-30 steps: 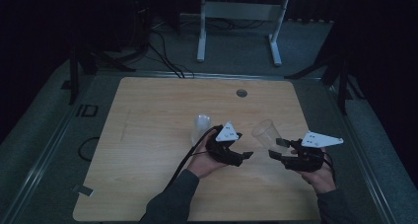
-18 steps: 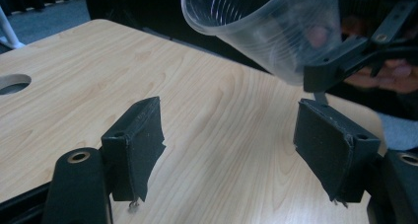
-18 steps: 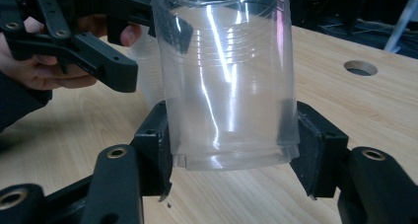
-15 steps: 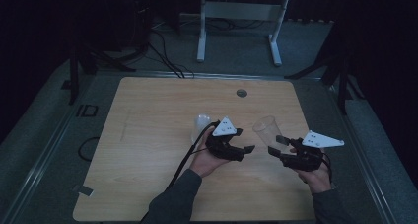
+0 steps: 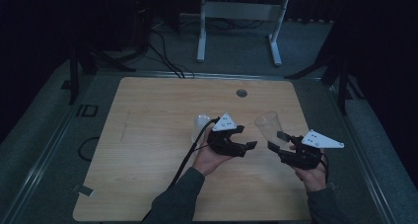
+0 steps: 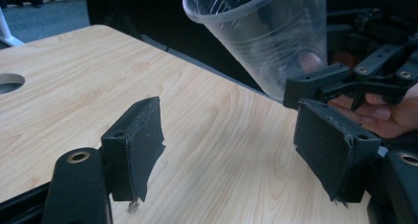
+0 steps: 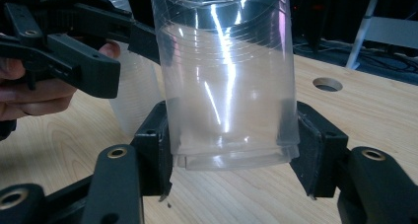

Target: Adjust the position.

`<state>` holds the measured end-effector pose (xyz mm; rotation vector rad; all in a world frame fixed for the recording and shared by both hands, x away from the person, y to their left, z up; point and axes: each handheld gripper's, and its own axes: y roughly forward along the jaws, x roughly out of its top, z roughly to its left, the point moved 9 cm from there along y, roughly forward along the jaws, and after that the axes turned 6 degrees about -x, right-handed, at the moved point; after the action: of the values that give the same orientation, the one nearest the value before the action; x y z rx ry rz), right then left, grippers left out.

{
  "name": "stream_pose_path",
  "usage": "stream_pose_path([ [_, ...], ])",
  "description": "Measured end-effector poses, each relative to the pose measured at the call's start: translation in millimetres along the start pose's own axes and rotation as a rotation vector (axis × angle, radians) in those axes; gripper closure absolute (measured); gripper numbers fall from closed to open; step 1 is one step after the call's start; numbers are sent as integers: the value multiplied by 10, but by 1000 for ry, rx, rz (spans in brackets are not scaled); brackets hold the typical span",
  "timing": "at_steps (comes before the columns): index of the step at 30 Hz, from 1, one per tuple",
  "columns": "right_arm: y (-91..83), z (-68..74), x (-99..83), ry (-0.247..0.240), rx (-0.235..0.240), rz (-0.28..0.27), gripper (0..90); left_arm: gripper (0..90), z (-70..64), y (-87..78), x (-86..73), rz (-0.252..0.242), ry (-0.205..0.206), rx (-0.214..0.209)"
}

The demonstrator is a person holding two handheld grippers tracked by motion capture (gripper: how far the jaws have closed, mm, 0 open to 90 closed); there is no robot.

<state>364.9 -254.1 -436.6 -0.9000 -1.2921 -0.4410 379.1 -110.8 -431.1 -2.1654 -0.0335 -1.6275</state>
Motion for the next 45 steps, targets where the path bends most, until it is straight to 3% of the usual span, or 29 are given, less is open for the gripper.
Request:
stream_pose_path([
  [5, 26, 2, 3, -8, -24, -7, 416, 266, -6, 13, 35, -12, -15, -8],
  [19, 62, 36, -19, -5, -33, -17, 416, 258, -7, 57, 72, -21, -45, -10],
  [28, 69, 43, -23, -1, -38, -27, 416, 258, -24, 79, 121, -54, -79, -32],
  [45, 119, 107, -24, 10, -49, -55, 416, 232, -47, 186, 238, -108, -132, -29],
])
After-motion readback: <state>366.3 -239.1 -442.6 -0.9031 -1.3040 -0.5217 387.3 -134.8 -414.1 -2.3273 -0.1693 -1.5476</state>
